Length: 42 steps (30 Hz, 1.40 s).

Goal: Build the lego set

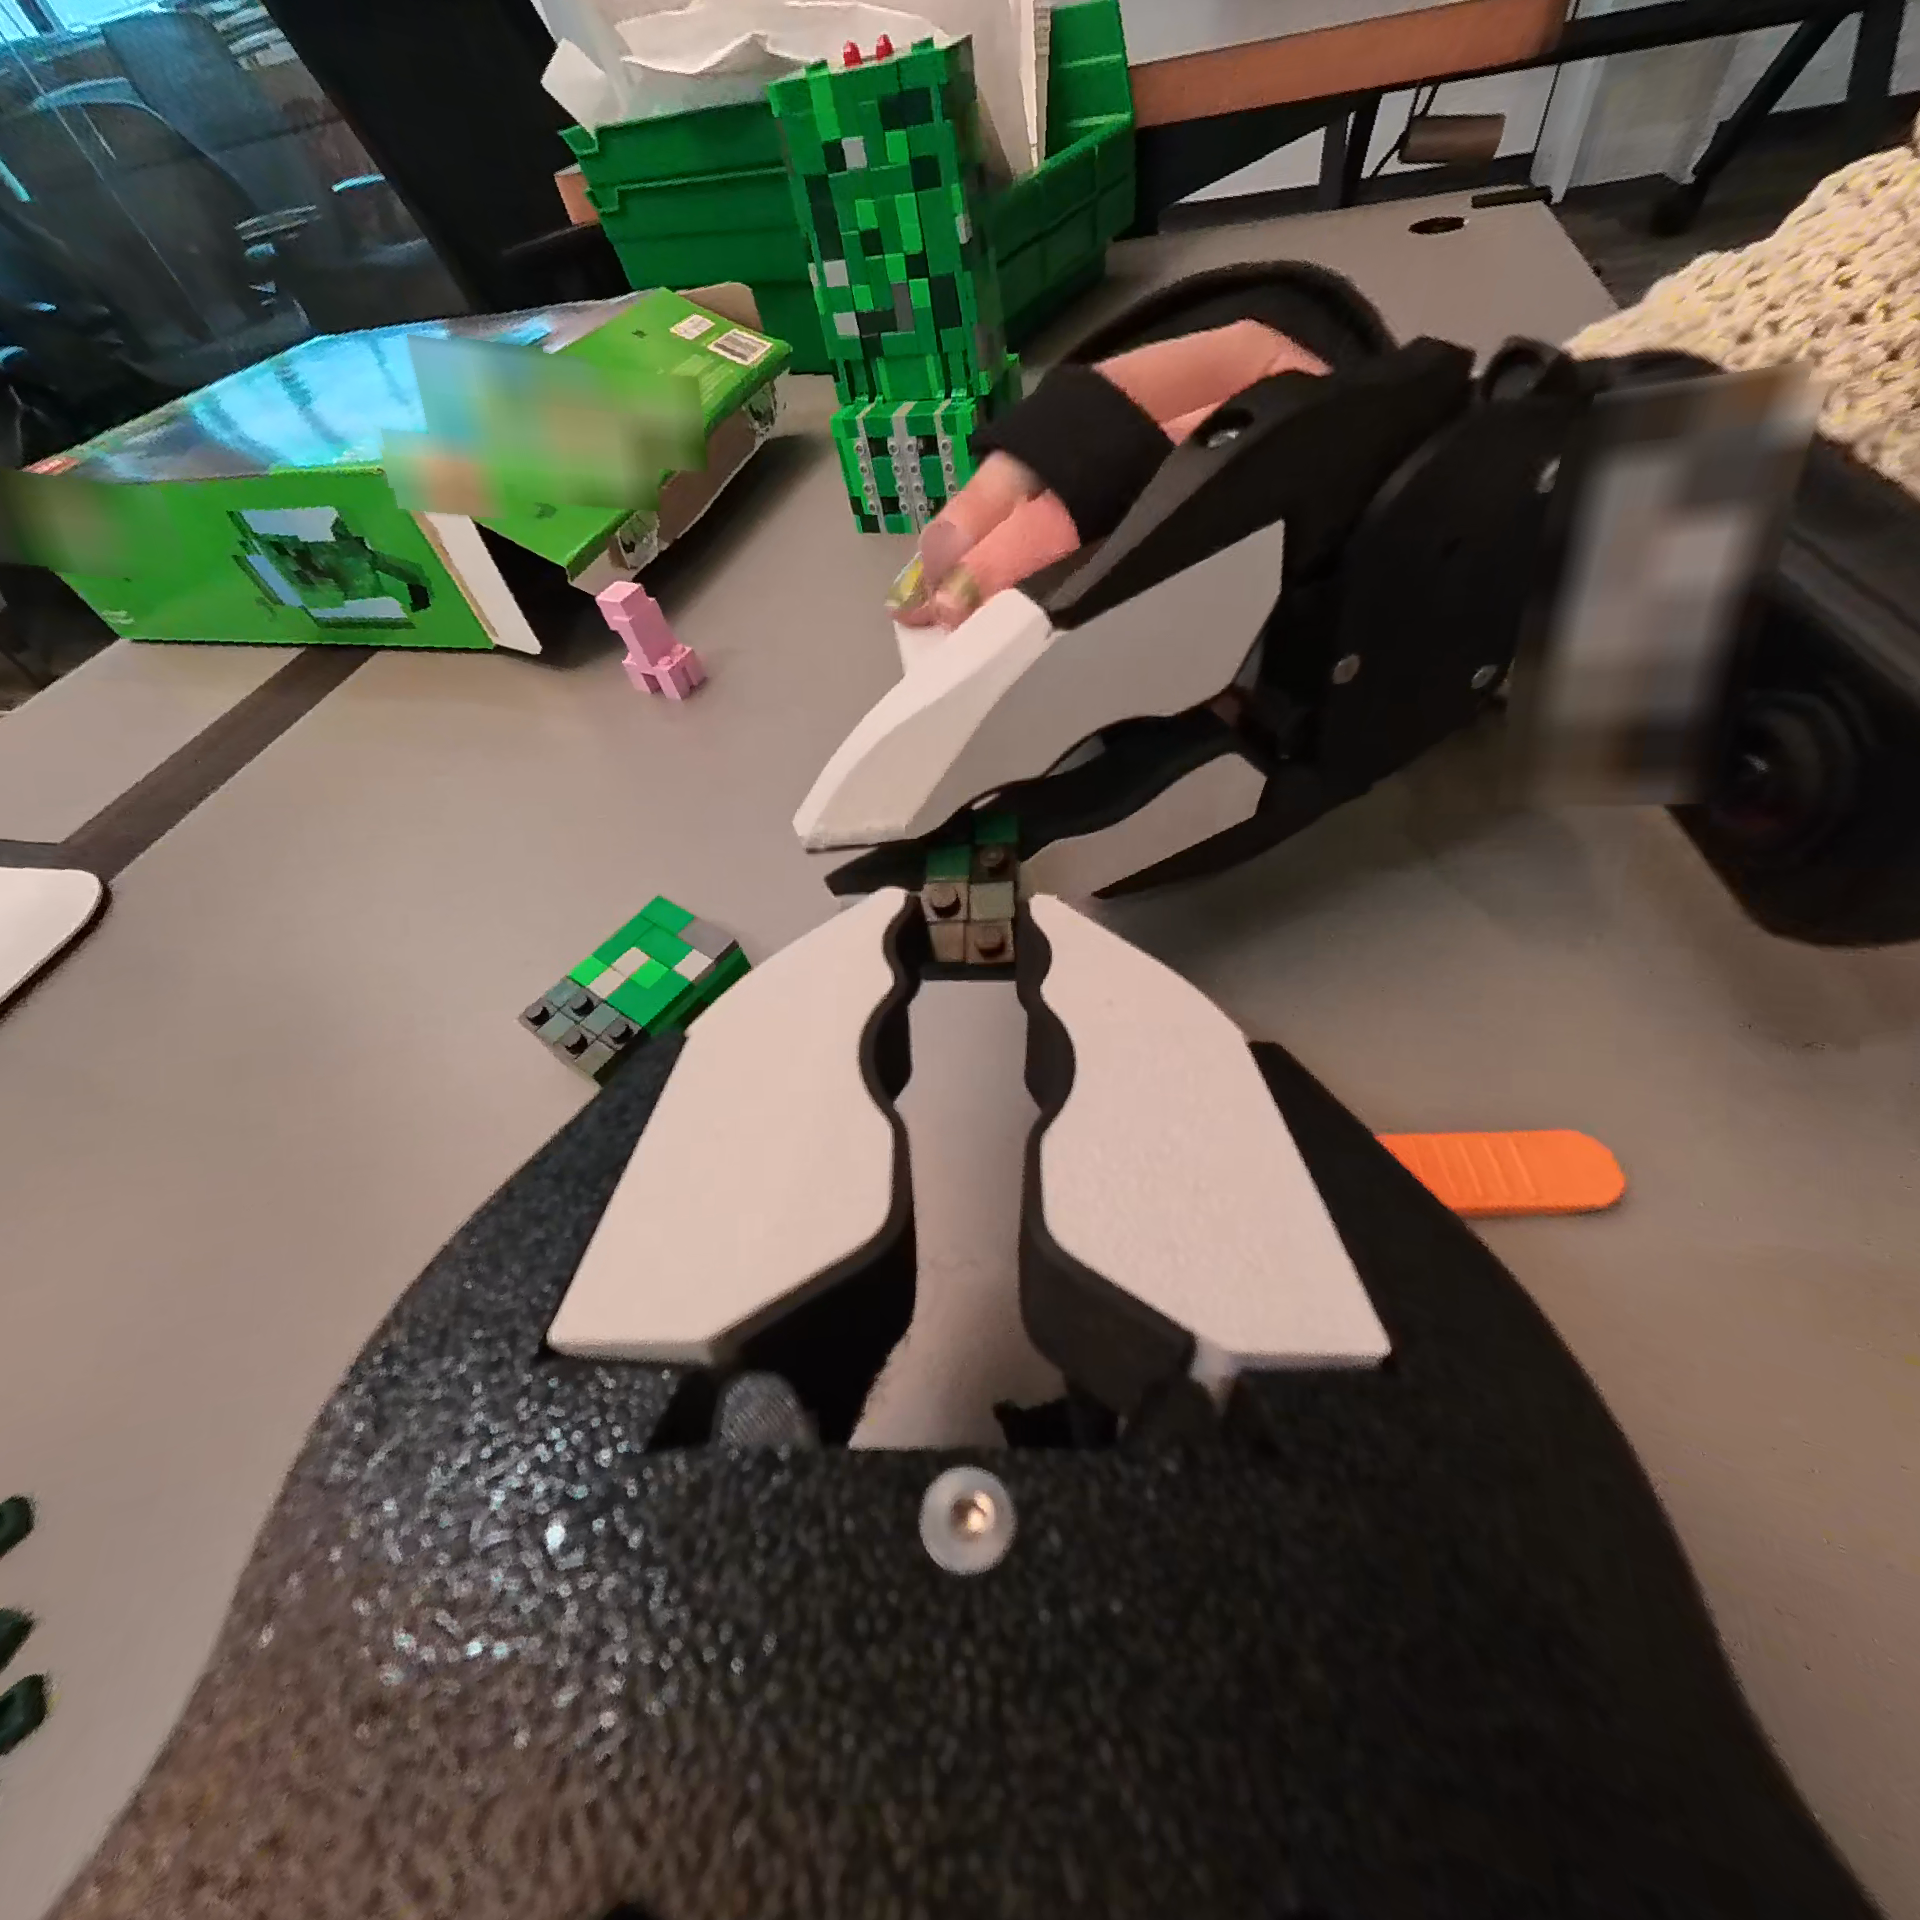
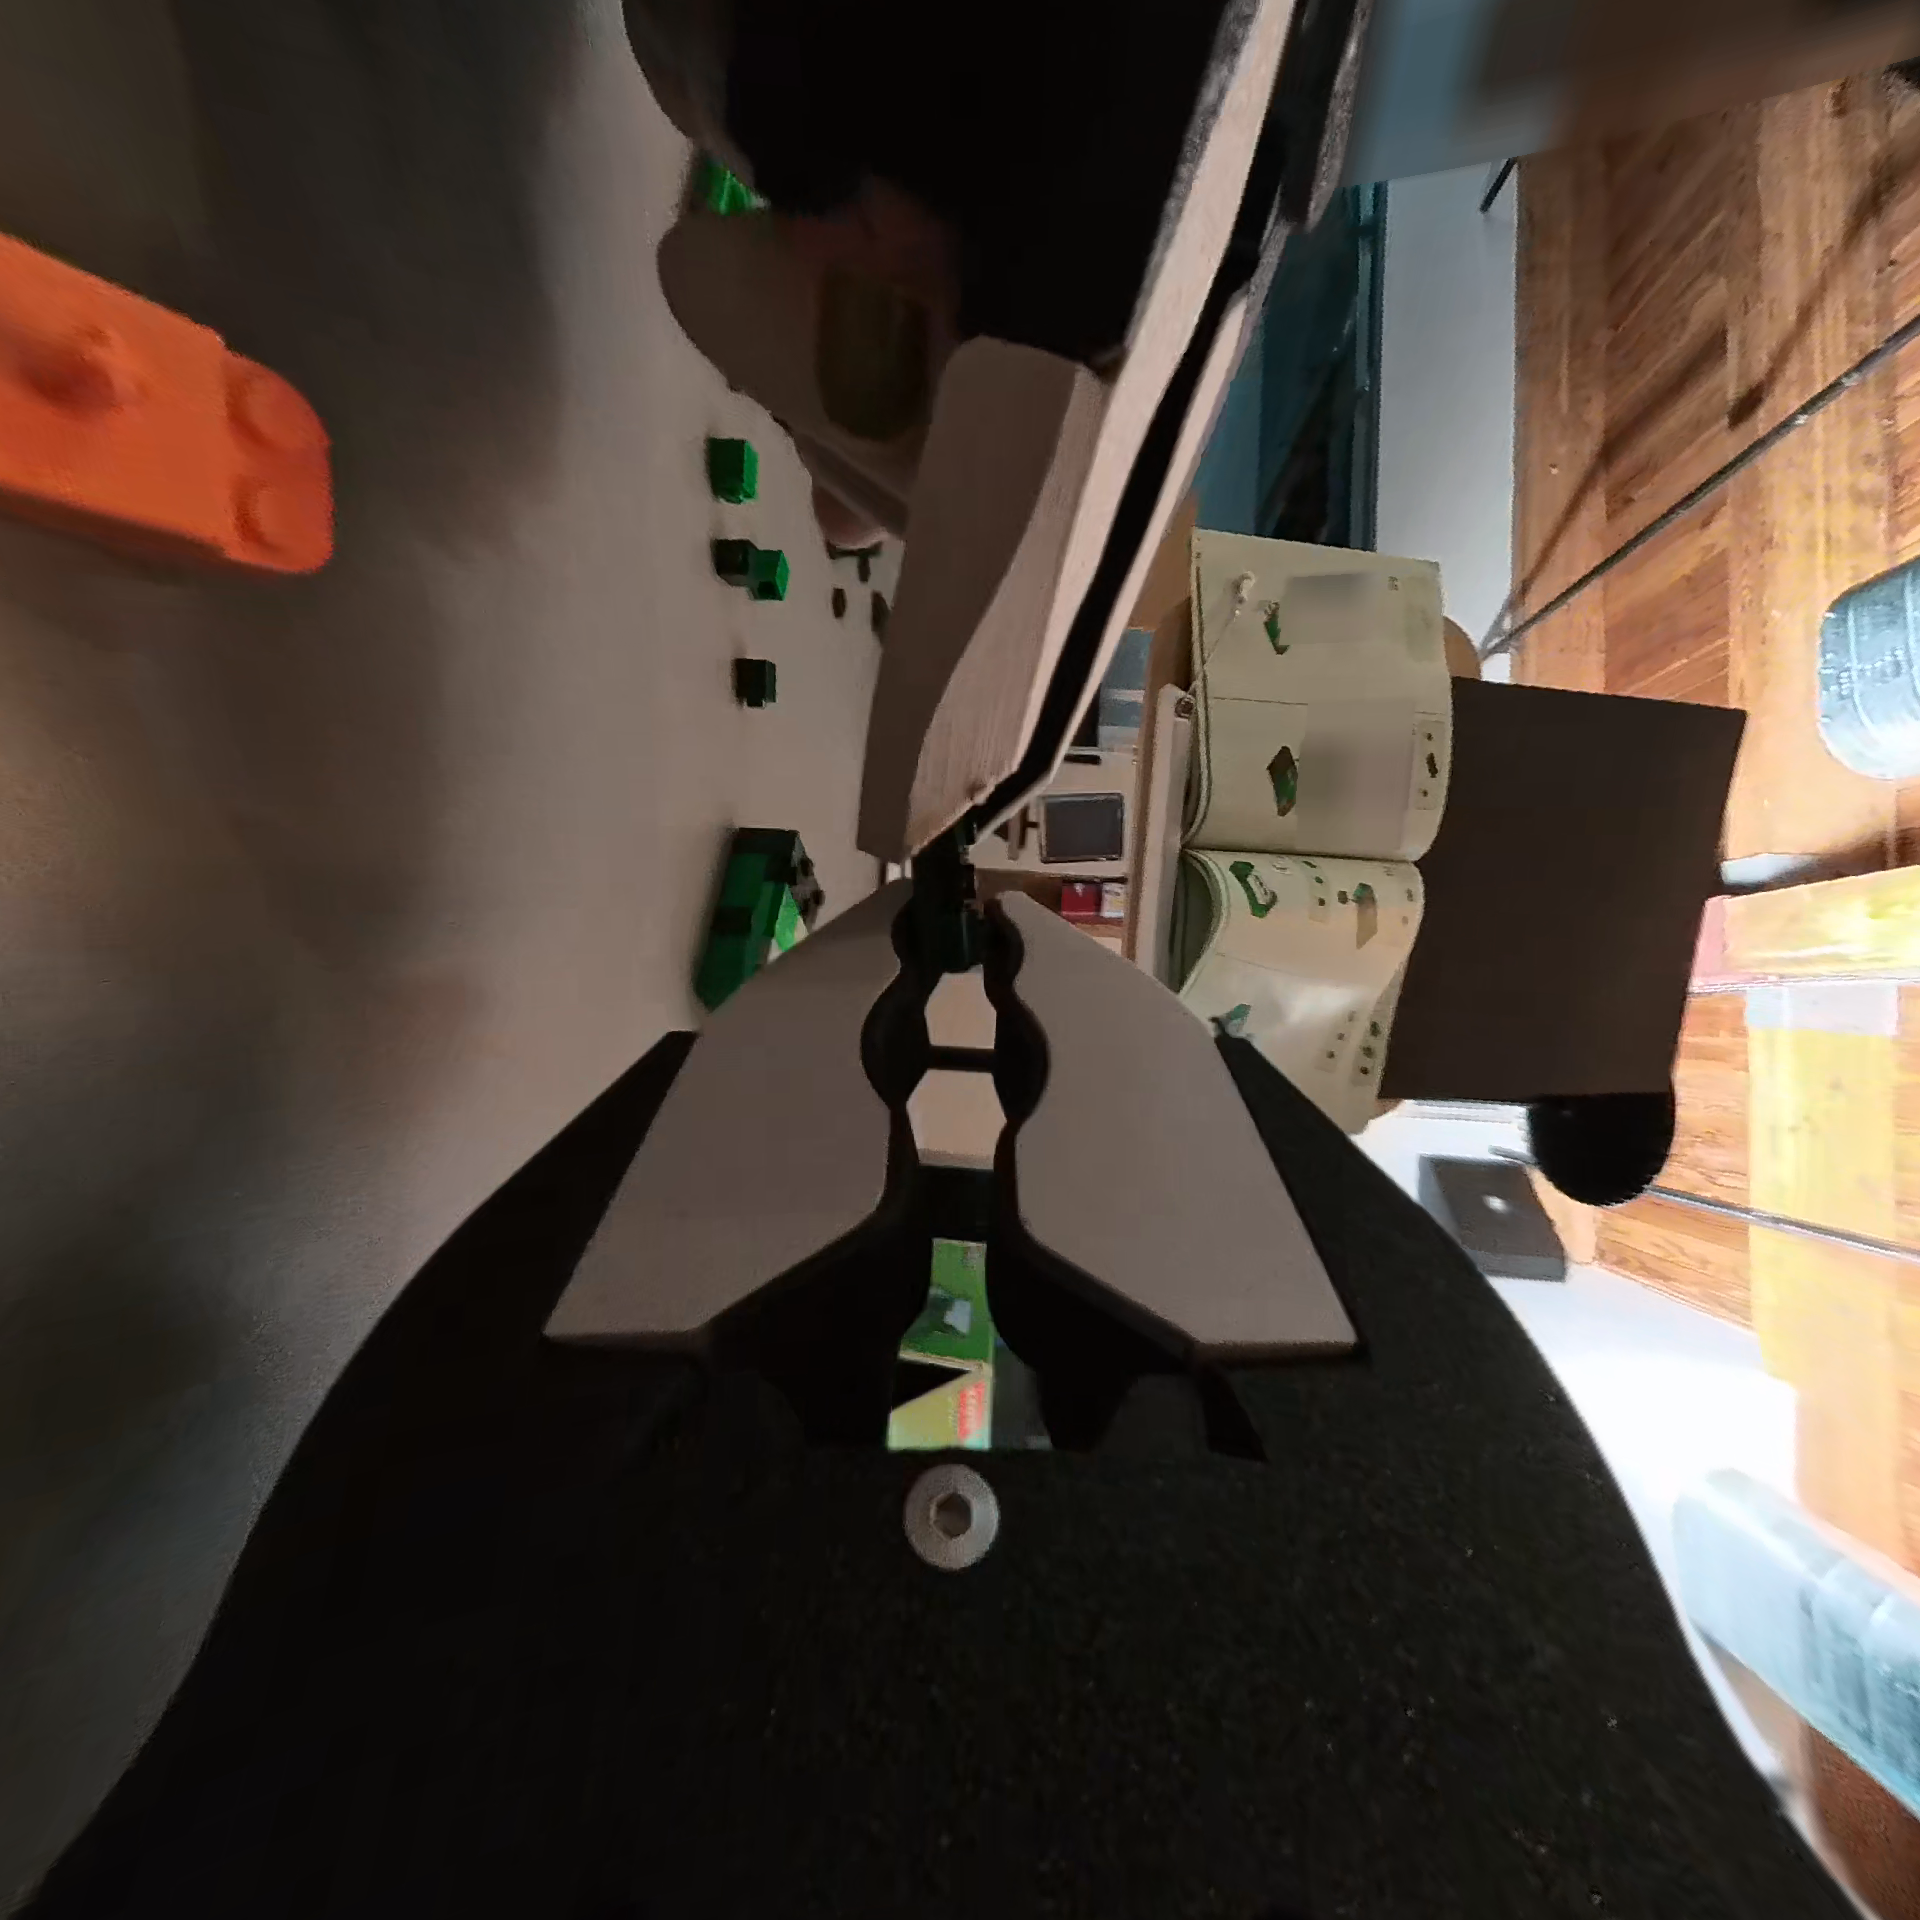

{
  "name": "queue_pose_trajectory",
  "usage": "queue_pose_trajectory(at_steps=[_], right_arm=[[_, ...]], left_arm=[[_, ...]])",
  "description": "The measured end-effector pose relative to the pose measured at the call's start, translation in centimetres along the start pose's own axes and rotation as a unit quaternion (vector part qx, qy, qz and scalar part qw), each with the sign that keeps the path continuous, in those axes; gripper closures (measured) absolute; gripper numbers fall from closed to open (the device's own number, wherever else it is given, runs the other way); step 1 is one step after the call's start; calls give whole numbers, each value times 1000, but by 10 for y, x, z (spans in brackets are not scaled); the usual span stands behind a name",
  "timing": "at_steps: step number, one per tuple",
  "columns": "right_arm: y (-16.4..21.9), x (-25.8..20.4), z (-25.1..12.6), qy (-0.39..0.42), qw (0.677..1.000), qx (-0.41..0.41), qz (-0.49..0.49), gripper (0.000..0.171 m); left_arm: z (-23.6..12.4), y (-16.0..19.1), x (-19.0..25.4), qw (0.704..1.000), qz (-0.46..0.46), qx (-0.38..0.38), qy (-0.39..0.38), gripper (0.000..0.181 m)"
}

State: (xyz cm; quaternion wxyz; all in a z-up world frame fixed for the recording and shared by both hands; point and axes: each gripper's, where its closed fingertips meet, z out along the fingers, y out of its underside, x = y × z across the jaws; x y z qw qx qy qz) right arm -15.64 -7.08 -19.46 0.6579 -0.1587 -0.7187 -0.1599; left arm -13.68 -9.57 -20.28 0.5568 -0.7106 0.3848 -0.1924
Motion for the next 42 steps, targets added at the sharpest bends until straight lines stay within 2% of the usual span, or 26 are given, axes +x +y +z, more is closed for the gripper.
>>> queue_pose_trajectory(at_steps=[3, 12, 14, 18, 23, 25, 29, 33, 37, 42], right_arm=[[0, 2, 1, 14, 999, -14, -30, 164], [3, -4, 5, -21, 999, -9, 30, 165], [1, -5, 5, -33, 998, -2, 57, 164], [-1, -16, 6, -73, 993, 6, 97, 164], [0, -25, 5, -114, 985, 8, 132, 164], [1, -28, 5, -126, 982, 7, 138, 164], [-3, -33, 5, -151, 977, 12, 148, 164], [-2, -35, 4, -165, 973, 11, 162, 164], [-2, -32, 5, -153, 977, 7, 150, 164], [1, -29, 6, -115, 991, -19, 59, 163]], left_arm=[[0, 1, -1, 1000, -9, -1, 1, 165], [1, 2, -2, 1000, -7, 0, -4, 164], [0, 0, -4, 1000, 11, 6, -21, 153], [-5, 1, -12, 990, 120, -16, -68, 139], [-9, 5, -6, 944, 313, -43, -97, 156], [-7, 10, -2, 929, 350, -66, -97, 166], [-2, 16, -1, 908, 393, -91, -112, 169], [-1, 16, -1, 910, 387, -99, -116, 171], [-3, 14, -2, 945, 303, -84, -91, 171], [-2, 15, -2, 959, 258, -85, -78, 170]])
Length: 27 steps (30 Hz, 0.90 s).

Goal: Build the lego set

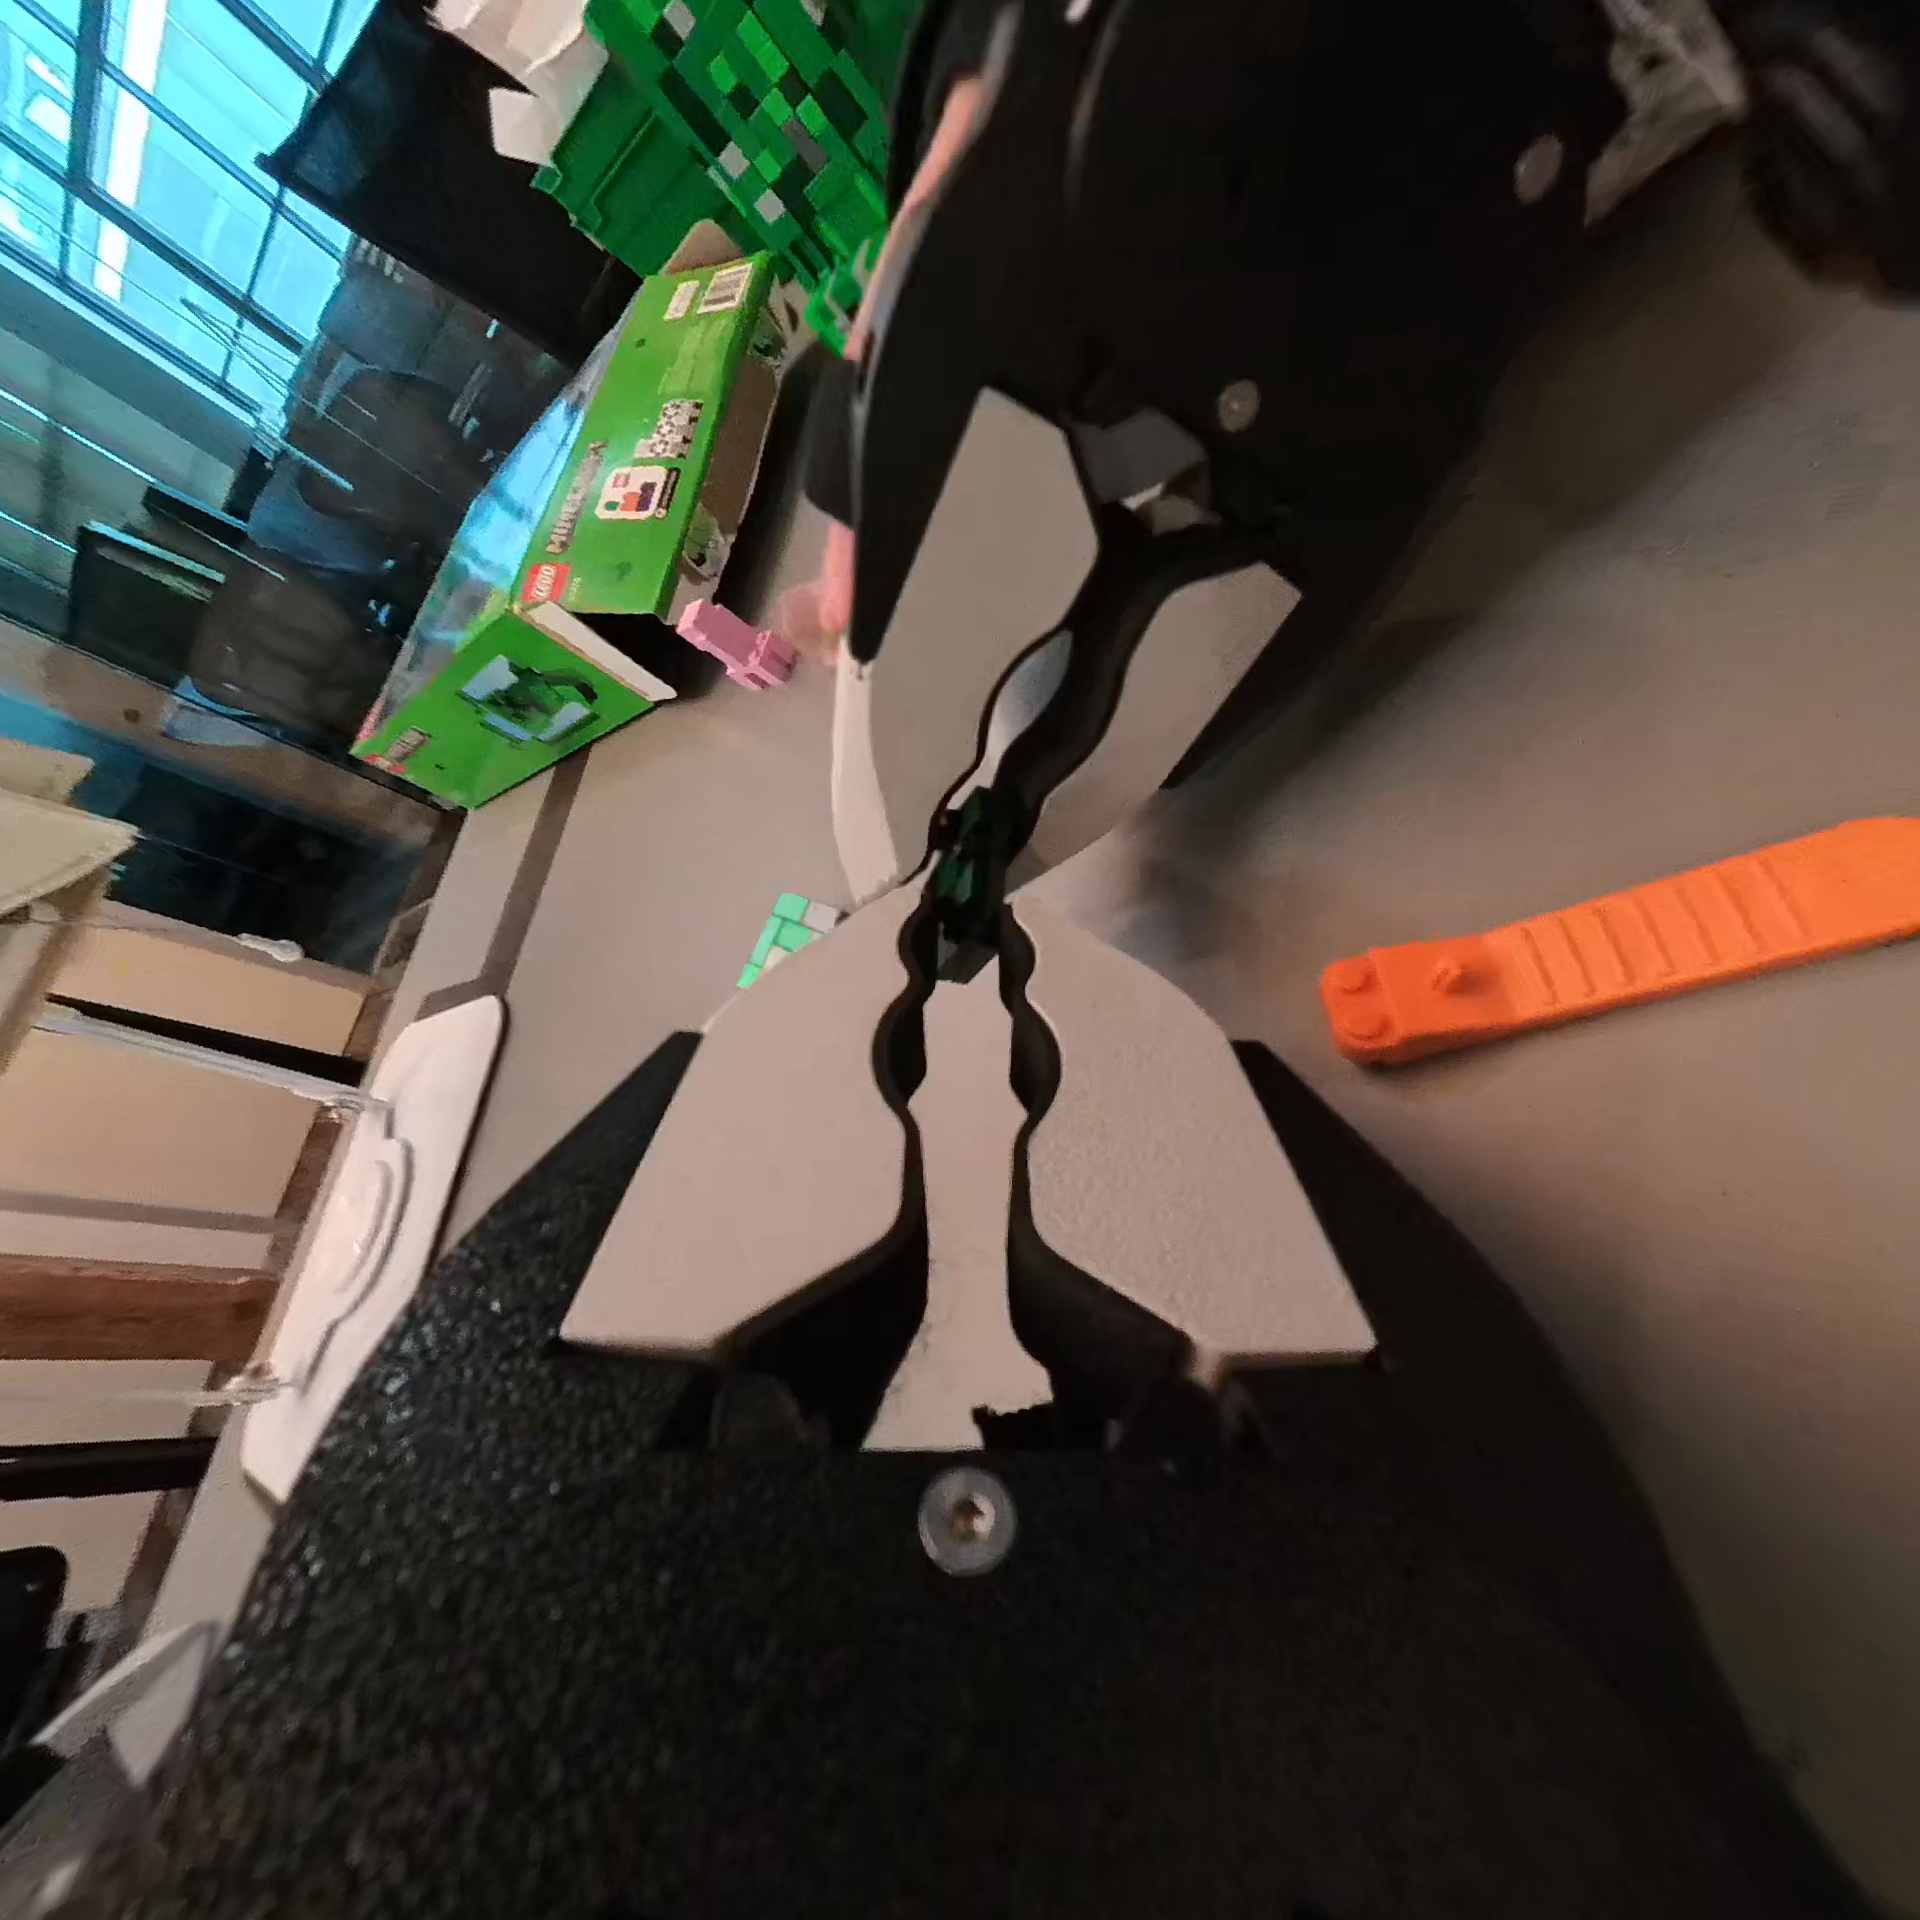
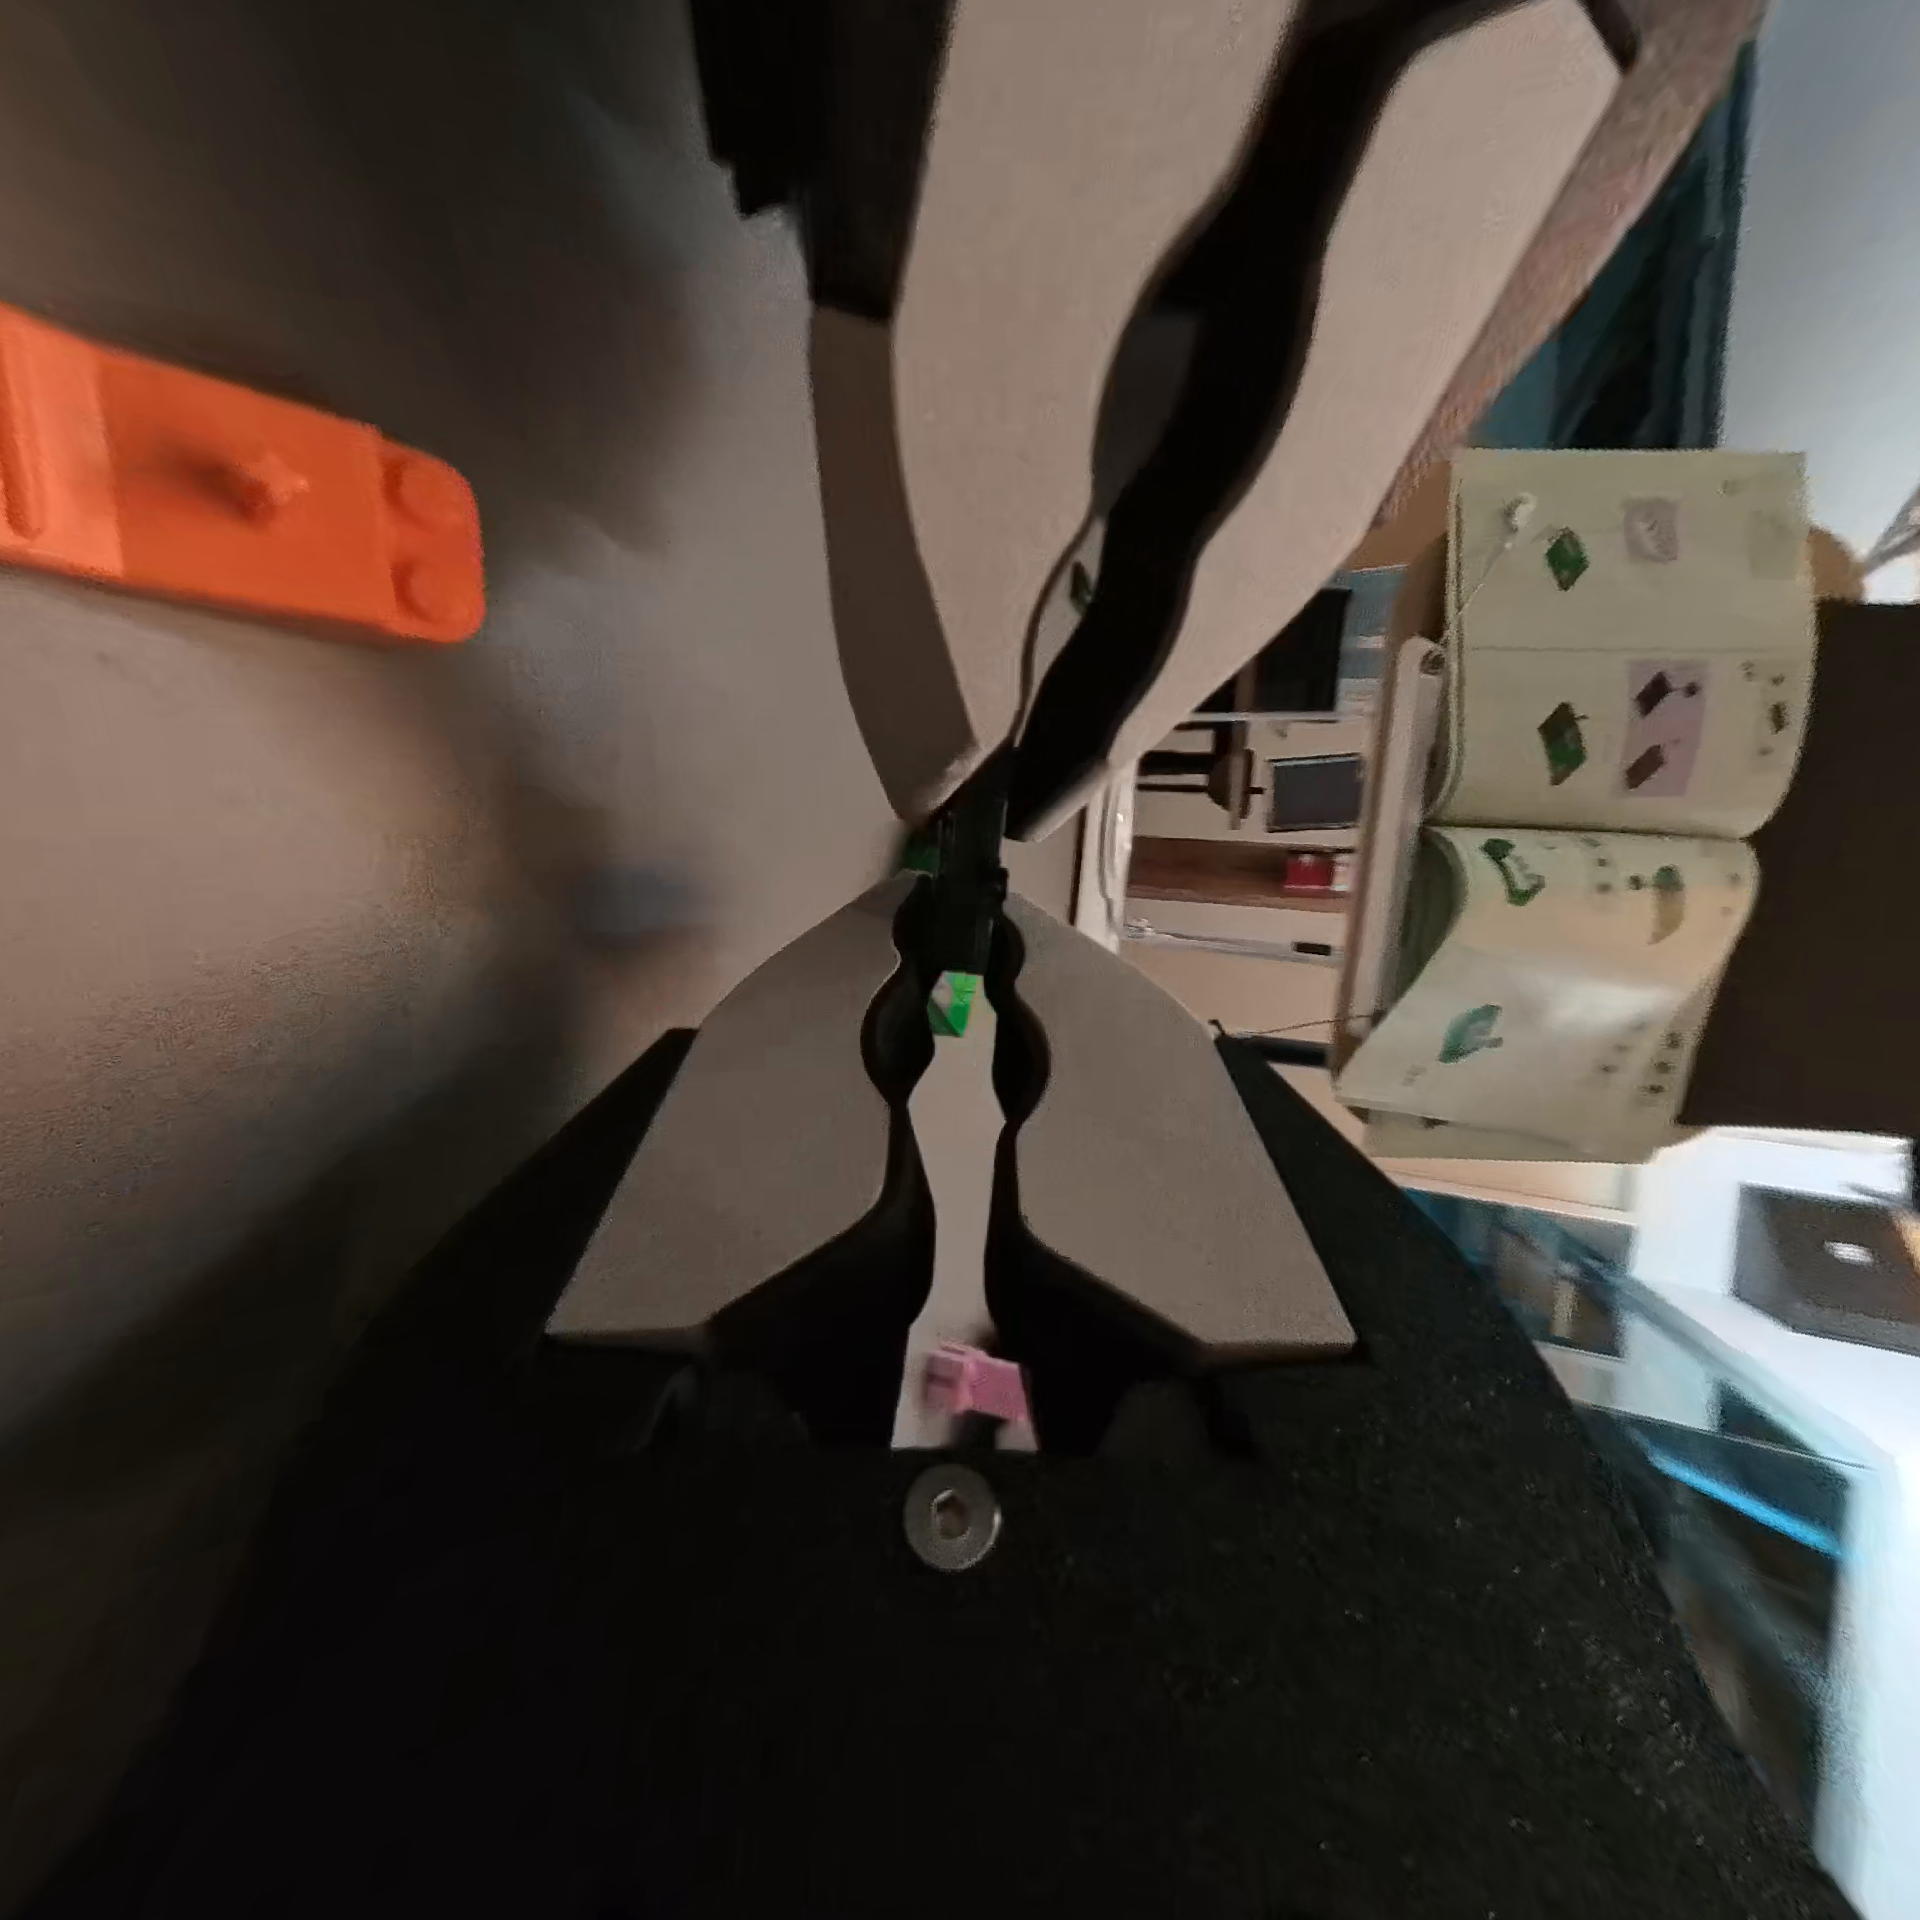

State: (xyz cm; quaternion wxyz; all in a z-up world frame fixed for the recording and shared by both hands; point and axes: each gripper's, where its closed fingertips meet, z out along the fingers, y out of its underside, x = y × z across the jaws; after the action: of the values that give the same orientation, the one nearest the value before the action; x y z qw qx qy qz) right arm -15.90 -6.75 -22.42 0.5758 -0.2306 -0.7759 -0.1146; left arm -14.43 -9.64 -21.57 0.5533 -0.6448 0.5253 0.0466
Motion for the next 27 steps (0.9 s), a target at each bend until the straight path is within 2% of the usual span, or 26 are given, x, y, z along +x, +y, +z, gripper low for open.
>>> queue_pose_trajectory(at_steps=[5, 10, 14, 20, 24, 27], right_arm=[[1, 6, -1, 24, 1000, -10, -12, 164], [-1, -6, 1, -39, 997, 6, 65, 163], [-5, -7, -1, -51, 990, 41, 124, 163], [-6, -4, -2, -32, 991, 47, 122, 161], [-7, 4, -5, -22, 985, 68, 155, 151], [-12, 9, -12, -35, 967, 122, 223, 147]], left_arm=[[-1, -3, -2, 999, -41, 14, 7, 170], [1, 1, 1, 1000, -21, 6, 9, 172], [-1, -2, 2, 999, -29, 23, 15, 173], [-2, -3, 1, 999, 0, 35, -2, 173], [-5, -5, -2, 999, 14, 48, -15, 173], [-8, -10, -3, 997, 16, 67, -19, 173]])
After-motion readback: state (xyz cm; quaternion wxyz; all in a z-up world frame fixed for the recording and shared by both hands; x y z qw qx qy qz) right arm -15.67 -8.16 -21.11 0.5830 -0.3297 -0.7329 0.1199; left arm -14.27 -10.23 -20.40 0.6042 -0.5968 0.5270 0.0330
